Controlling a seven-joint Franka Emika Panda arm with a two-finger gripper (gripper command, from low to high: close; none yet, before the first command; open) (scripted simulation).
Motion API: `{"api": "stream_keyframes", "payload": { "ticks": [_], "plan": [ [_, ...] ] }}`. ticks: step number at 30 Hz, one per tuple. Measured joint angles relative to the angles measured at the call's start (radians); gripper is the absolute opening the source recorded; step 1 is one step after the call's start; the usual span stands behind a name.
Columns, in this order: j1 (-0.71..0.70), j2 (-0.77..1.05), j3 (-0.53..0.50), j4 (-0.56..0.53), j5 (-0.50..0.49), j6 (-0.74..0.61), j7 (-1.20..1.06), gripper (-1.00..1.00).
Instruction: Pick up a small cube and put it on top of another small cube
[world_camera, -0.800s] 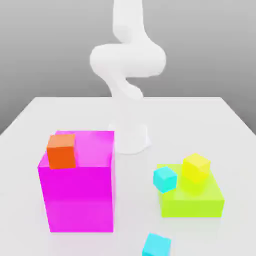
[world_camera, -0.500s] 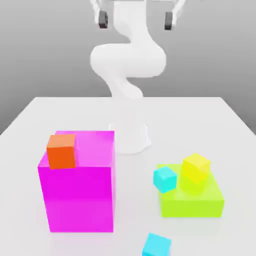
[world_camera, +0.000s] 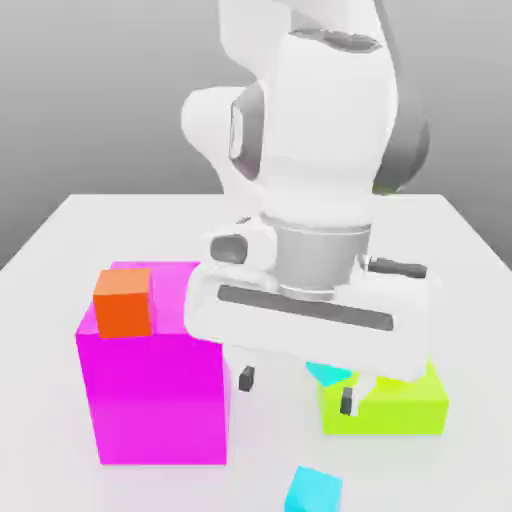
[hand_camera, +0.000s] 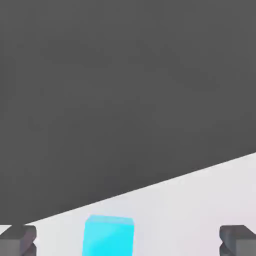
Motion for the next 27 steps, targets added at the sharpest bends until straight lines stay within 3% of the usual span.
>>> {"api": "stream_keyframes", "payload": {
  "ticks": [4, 8, 9, 16, 21, 27],
  "plan": [
    [0.010, 0.135, 0.008, -0.008, 0.030, 0.056, 0.037, 0.00],
    [0.045, 0.279, -0.032, 0.016, -0.007, 0.161, 0.076, 0.00],
    [0.053, 0.307, -0.042, 0.021, -0.017, 0.183, 0.083, -1.00],
    [0.054, 0.310, -0.043, 0.022, -0.018, 0.186, 0.085, -1.00],
    [0.023, 0.151, 0.004, -0.018, 0.039, 0.066, 0.034, -1.00],
    [0.028, -0.050, 0.046, -0.150, 0.036, -0.015, -0.090, -1.00]
  ]
}}
